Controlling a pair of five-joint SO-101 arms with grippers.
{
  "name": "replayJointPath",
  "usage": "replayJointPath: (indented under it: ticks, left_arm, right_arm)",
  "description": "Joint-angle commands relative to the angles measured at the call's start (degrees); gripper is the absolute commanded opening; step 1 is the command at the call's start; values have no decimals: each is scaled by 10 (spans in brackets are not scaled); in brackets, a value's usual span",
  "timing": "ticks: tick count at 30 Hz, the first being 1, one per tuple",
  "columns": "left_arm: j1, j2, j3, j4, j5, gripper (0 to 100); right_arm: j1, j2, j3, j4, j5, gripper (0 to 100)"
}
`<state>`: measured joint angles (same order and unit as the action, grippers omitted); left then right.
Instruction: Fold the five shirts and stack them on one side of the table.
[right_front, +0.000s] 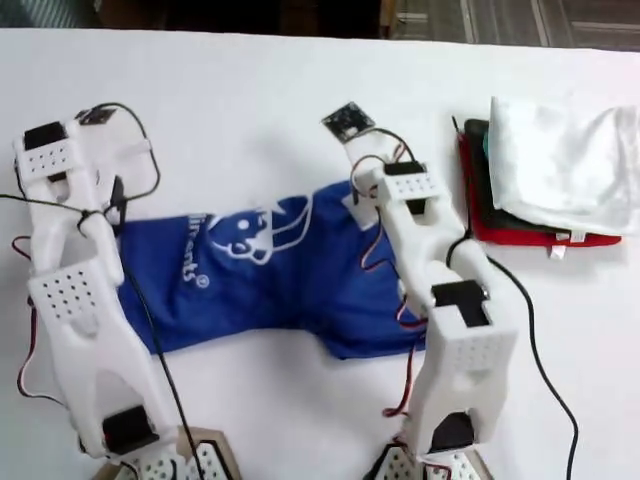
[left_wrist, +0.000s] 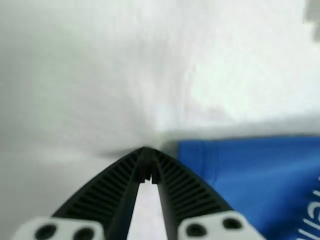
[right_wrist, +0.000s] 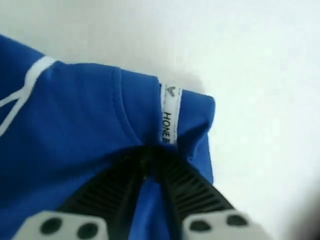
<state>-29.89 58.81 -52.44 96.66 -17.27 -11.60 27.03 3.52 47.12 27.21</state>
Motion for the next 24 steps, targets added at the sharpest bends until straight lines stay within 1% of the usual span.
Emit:
replayJointPath:
  ticks: [1, 4, 7, 10, 15, 18, 20, 24]
  left_arm:
    - [-33, 24, -75, 10, 1, 26]
    - [-32, 43, -120, 35, 2, 26]
    - [-32, 47, -151, 56, 2, 26]
    - [-33, 28, -158, 57, 2, 26]
    - [-28, -40, -151, 59, 3, 26]
    - [-22, -112, -79, 59, 3, 25]
    - [-6, -176, 19, 59, 4, 25]
    - [43, -321, 240, 45, 38, 26]
  right_arm:
    - [37, 15, -48, 5, -18, 20]
    - [61, 16, -57, 14, -37, 20]
    - [68, -1, -61, 64, -37, 20]
    - [62, -37, -60, 103, -37, 20]
    - [29, -133, -57, 128, -39, 20]
    - [7, -204, -56, 159, -41, 20]
    - [-4, -249, -56, 180, -41, 20]
    - [-9, -323, -56, 216, -41, 20]
